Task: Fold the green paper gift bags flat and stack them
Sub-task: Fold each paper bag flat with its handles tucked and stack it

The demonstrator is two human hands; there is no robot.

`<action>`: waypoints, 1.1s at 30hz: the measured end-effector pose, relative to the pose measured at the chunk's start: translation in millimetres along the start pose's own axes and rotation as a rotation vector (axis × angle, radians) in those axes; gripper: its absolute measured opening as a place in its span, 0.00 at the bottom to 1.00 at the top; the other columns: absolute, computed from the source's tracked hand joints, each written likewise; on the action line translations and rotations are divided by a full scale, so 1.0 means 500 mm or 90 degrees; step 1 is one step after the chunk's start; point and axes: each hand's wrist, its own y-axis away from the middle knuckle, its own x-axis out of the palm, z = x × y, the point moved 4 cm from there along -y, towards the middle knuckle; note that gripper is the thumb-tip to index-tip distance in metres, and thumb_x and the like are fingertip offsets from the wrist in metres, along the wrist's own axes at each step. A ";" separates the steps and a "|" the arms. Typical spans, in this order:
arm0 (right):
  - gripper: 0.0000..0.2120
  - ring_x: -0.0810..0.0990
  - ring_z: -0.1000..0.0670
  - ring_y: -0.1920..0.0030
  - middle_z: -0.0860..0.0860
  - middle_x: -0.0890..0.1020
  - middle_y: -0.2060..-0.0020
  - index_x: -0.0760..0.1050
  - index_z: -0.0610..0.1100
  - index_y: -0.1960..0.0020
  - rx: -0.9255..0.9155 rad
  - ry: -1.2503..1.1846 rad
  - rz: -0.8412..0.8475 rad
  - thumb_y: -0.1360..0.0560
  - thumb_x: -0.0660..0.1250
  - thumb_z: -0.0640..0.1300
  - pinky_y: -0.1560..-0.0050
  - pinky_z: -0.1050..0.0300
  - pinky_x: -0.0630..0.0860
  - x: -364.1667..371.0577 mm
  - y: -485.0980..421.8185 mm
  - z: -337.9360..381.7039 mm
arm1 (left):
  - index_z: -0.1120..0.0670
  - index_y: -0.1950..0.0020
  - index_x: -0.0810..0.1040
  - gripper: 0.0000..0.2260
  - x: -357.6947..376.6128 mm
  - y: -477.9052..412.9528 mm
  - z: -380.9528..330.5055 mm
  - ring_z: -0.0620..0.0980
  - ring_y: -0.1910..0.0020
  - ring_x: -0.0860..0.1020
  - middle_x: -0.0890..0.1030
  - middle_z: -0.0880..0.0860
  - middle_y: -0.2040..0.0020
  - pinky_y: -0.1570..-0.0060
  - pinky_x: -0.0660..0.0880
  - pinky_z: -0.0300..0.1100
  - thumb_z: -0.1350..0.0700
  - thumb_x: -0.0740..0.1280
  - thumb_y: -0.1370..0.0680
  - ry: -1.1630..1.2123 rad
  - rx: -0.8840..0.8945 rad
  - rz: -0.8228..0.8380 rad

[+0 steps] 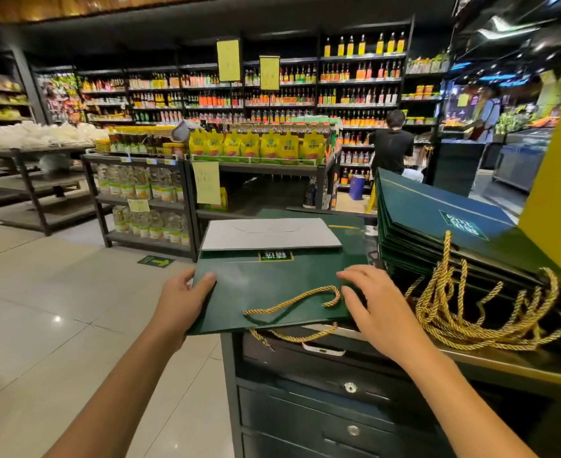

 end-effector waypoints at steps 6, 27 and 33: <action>0.21 0.59 0.54 0.21 0.53 0.66 0.22 0.66 0.46 0.22 0.032 0.028 0.109 0.14 0.55 0.48 0.28 0.66 0.51 0.033 -0.007 -0.027 | 0.55 0.36 0.77 0.15 0.001 -0.003 -0.028 0.54 0.49 0.78 0.80 0.55 0.43 0.54 0.72 0.46 0.48 0.63 0.17 -0.509 0.149 -0.079; 0.19 0.69 0.53 0.29 0.54 0.72 0.29 0.71 0.48 0.26 0.020 -0.001 0.063 0.15 0.57 0.45 0.30 0.54 0.70 0.028 0.001 -0.026 | 0.48 0.43 0.84 0.08 0.291 0.109 -0.088 0.48 0.45 0.77 0.80 0.47 0.41 0.42 0.75 0.52 0.48 0.69 0.20 -0.615 0.519 0.317; 0.20 0.56 0.55 0.20 0.54 0.64 0.21 0.66 0.48 0.22 0.012 0.006 0.111 0.14 0.55 0.46 0.22 0.50 0.60 0.034 0.001 -0.026 | 0.51 0.47 0.86 0.06 0.276 0.095 -0.094 0.48 0.44 0.79 0.82 0.48 0.43 0.39 0.75 0.50 0.53 0.72 0.21 -0.575 0.463 0.361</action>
